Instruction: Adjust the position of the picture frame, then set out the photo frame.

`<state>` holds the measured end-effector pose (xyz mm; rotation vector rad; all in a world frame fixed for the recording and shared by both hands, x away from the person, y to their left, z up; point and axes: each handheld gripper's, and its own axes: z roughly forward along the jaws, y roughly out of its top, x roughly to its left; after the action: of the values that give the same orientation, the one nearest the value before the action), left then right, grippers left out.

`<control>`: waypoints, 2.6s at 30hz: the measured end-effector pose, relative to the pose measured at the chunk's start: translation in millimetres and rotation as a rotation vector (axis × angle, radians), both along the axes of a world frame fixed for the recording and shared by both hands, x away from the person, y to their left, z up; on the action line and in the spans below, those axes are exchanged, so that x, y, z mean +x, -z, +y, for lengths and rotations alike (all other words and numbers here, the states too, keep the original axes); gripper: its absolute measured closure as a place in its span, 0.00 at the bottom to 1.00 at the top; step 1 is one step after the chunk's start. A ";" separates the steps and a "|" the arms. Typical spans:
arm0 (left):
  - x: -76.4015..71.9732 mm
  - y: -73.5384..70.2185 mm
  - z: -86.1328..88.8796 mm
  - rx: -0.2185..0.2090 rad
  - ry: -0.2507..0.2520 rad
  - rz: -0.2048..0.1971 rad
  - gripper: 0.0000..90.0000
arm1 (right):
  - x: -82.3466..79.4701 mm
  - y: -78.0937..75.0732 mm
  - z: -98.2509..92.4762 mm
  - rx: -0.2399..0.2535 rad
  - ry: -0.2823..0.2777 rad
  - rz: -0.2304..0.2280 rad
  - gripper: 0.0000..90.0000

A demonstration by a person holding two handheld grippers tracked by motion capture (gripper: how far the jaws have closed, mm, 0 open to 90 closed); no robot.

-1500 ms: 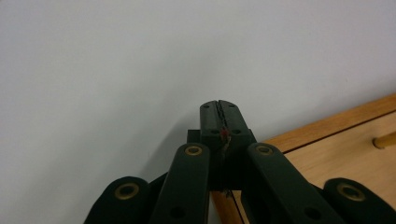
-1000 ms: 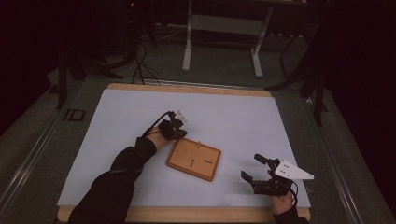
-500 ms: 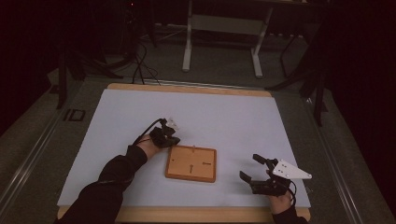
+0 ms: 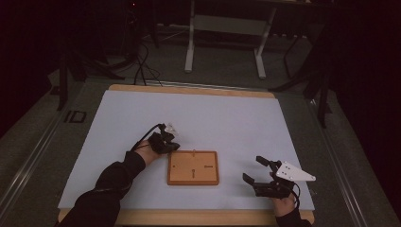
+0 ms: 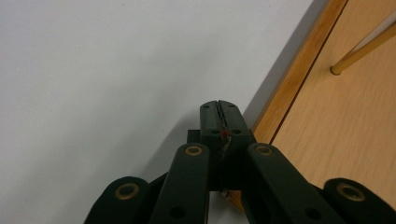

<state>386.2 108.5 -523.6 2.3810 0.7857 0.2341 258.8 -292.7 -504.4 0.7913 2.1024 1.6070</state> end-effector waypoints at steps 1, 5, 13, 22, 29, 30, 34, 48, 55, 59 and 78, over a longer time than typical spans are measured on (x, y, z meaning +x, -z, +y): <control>0.0 0.0 0.0 0.000 0.000 0.000 1.00 | 0.0 0.0 0.0 0.000 0.000 0.000 0.16; 1.1 3.0 3.1 0.014 0.000 0.005 1.00 | -0.2 -0.2 1.0 -0.005 -0.003 -0.004 0.16; 1.2 1.1 12.7 -0.007 -0.030 -0.005 1.00 | 0.5 0.3 -0.3 0.000 0.001 0.002 0.16; -3.3 -15.0 15.8 -0.056 -0.030 -0.031 0.96 | 0.3 0.2 -0.3 -0.001 0.000 0.003 0.16; -11.2 -27.3 16.2 -0.125 -0.023 -0.055 0.79 | 0.3 0.0 0.4 -0.003 -0.001 0.000 0.16; -12.7 -29.6 16.4 -0.131 -0.026 -0.061 0.73 | 0.4 0.1 0.6 -0.003 -0.001 -0.001 0.16; -19.6 -35.7 18.0 -0.164 -0.010 -0.068 0.66 | 0.4 0.0 1.3 -0.002 -0.003 -0.002 0.16; -42.7 -37.0 7.5 -0.232 0.101 -0.088 0.63 | 0.6 -0.2 6.2 0.028 -0.049 0.000 0.13; -42.9 -28.8 -7.4 -0.261 0.128 -0.104 0.61 | -2.2 -1.6 11.7 0.010 -0.040 -0.021 0.13; -41.7 -24.1 -18.1 -0.250 0.150 -0.084 0.59 | -4.4 -1.8 15.4 -0.015 -0.056 -0.040 0.13; -27.4 -9.8 -33.9 -0.257 0.153 -0.065 0.84 | -5.7 -0.2 19.9 -0.057 -0.022 -0.032 0.12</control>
<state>358.9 74.7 -513.8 2.1655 0.5640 0.1374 253.0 -272.8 -504.1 0.7216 2.1311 1.5534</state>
